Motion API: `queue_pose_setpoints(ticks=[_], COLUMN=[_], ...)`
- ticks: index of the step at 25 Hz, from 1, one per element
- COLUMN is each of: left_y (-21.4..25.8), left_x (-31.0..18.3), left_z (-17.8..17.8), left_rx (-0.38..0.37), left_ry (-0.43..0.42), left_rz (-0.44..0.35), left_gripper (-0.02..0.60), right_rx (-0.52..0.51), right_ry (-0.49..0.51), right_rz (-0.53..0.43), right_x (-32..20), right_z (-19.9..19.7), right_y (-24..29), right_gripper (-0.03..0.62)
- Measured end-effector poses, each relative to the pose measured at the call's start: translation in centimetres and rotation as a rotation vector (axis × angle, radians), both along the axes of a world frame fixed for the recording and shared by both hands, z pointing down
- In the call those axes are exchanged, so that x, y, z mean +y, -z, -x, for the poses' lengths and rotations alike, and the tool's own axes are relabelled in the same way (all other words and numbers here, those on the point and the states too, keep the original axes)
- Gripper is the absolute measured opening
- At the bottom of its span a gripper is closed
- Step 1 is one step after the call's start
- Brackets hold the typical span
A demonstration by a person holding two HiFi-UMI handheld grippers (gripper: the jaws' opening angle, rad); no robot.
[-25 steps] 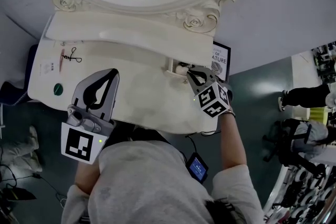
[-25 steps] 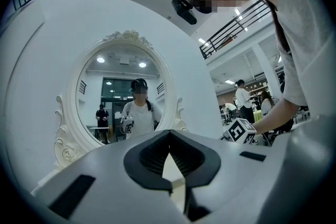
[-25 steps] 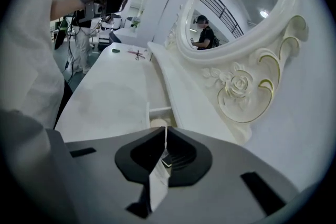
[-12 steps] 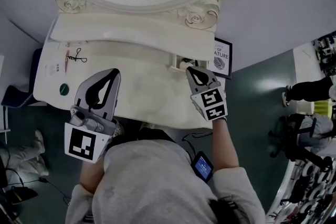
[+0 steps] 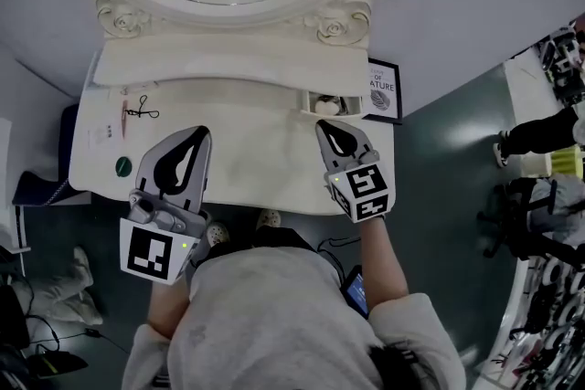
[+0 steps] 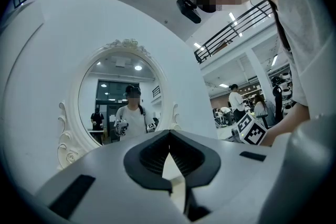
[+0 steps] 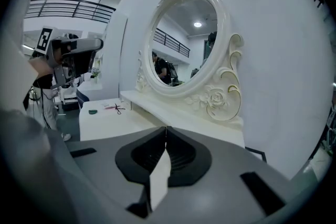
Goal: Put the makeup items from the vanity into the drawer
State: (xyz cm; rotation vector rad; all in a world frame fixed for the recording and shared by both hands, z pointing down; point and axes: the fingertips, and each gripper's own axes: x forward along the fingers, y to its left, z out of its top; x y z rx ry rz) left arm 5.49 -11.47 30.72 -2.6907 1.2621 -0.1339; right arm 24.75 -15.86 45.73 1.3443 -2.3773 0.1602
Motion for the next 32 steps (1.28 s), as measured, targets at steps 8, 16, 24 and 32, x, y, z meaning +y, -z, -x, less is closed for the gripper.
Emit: queue_pose_setpoints(ticks=[8, 16, 24, 32], left_y=[2.2, 3.0, 3.4, 3.9], left_x=[0.3, 1.0, 1.9, 2.7], left_z=[1.5, 2.9, 3.7, 4.6], left_rx=[0.103, 0.123, 0.125, 0.143], left_ry=[-0.01, -0.052, -0.105, -0.137], left_rz=[-0.044, -0.055, -0.061, -0.068], left_gripper=[0.015, 0.015, 0.015, 0.014], right_rx=[-0.052, -0.11, -0.141, -0.163], right_ry=[-0.029, -0.061, -0.093, -0.117], right_rz=[-0.089, -0.176, -0.234, -0.294], right_x=[2.4, 4.5, 6.5, 8.3], right_z=[3.0, 5.3, 6.9, 8.2], right_y=[3.7, 7.8, 10.4, 12.4], right_gripper=[0.021, 0.023, 0.023, 0.023])
